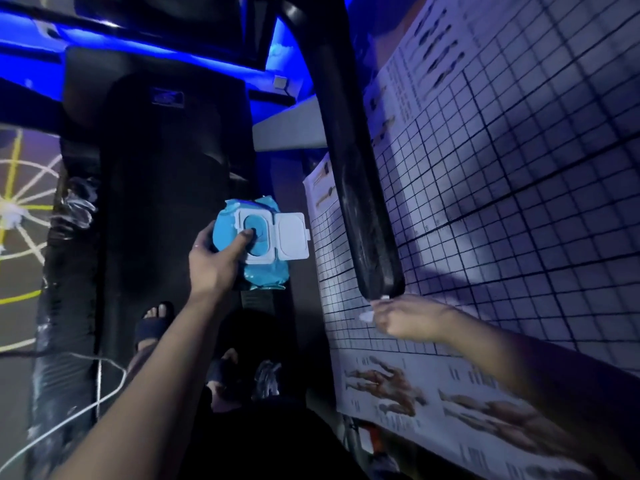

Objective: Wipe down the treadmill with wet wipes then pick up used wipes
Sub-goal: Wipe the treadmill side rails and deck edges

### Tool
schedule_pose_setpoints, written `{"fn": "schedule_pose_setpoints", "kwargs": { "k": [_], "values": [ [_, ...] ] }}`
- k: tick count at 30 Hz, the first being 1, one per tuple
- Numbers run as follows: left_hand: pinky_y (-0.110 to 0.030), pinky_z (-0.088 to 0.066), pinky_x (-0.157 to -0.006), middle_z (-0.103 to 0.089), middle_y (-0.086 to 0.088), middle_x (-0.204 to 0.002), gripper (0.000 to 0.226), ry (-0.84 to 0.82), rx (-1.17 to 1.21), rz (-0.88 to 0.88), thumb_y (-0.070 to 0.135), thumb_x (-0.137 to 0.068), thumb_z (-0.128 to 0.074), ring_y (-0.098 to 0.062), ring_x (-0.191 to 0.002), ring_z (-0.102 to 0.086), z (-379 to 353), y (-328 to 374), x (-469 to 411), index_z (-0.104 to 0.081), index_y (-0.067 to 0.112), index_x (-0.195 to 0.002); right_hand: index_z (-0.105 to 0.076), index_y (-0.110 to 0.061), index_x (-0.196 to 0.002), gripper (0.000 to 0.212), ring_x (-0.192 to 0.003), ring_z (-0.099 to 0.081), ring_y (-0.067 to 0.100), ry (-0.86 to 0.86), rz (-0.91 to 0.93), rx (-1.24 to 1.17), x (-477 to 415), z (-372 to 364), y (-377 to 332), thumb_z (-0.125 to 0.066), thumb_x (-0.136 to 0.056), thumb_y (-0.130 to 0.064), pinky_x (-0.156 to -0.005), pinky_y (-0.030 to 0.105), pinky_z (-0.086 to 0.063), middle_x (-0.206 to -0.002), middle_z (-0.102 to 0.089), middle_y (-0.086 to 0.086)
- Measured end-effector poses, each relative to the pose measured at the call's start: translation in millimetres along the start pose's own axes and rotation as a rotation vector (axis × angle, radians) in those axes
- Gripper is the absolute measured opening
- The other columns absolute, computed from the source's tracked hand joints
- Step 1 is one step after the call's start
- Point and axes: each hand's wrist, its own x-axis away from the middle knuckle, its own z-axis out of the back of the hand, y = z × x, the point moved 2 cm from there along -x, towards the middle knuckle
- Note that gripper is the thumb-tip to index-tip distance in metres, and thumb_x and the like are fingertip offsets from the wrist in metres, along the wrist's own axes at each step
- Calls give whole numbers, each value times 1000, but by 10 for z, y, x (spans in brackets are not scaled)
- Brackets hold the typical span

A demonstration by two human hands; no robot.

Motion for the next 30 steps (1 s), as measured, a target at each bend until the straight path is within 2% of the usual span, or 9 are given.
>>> {"fn": "schedule_pose_setpoints", "kwargs": {
  "k": [2,6,8,10,14,17,21,26,30],
  "values": [
    [-38,-65,-74,-76,-5,-112,62,-1,23,11,22,-85,-86,-23,-95,-77,6,-2,-44,-57,18,-139,-57,-51,-130,42,-145,-33,12,104,-147,-64,-80,223,223,-28,-103,-61,-117,40,-31,-163,-20,-13],
    [-53,-62,-89,-77,-4,-114,63,-3,58,29,27,-80,-90,-24,-99,-77,-10,11,-163,-59,22,-135,-58,-16,-137,36,-130,-54,35,360,-418,-22,-360,633,694,-55,-102,-13,-106,46,-46,-144,-55,14],
    [-56,-60,-91,-77,-5,-114,63,-13,91,22,25,-80,-90,-26,-101,-76,-6,32,-229,-59,21,-135,-56,-18,-133,36,-120,-57,31,170,-295,149,-421,576,686,-48,-105,-39,-102,38,-44,-130,-59,16],
    [-56,-60,-92,-77,-7,-115,70,-34,117,16,28,-76,-93,-28,-103,-76,24,61,-308,-59,20,-137,-61,-16,-125,33,-125,-60,32,-56,-232,133,-374,400,597,-68,-92,-14,-100,38,-54,-136,-62,11],
    [-57,-59,-91,-77,-8,-115,79,-18,164,44,35,-66,-96,-30,-102,-76,168,53,-478,-61,21,-136,-69,-14,-119,33,-86,-74,27,205,-125,81,-508,494,942,-60,-90,-2,-71,42,-64,-117,-72,7],
    [-58,-59,-92,-77,-8,-113,78,15,198,71,34,-66,-98,-31,-102,-76,280,55,-570,-61,23,-134,-63,-13,-131,37,-91,-72,29,390,-397,77,-910,1005,1393,-45,-98,-14,-75,42,-62,-122,-68,18],
    [-49,-63,-85,-78,-8,-111,65,36,164,72,19,-81,-88,-27,-97,-77,405,106,-598,-58,17,-139,-73,-18,-110,46,-85,-71,29,315,-624,14,-995,1145,1712,-67,-76,-49,-81,41,-57,-98,-74,10],
    [-43,-63,-84,-77,-6,-110,61,46,117,81,16,-84,-85,-26,-98,-76,435,215,-515,-58,15,-138,-72,-23,-117,26,-129,-58,31,-46,-317,67,-603,502,1138,-56,-97,-28,-107,29,-47,-138,-62,13],
    [-36,-65,-74,-78,-4,-109,64,10,84,68,17,-83,-86,-23,-94,-77,309,247,-457,-57,17,-140,-69,-24,-125,37,-107,-70,12,136,-314,-80,-783,764,1197,-52,-98,-5,-95,29,-57,-131,-68,1]
  ]
}}
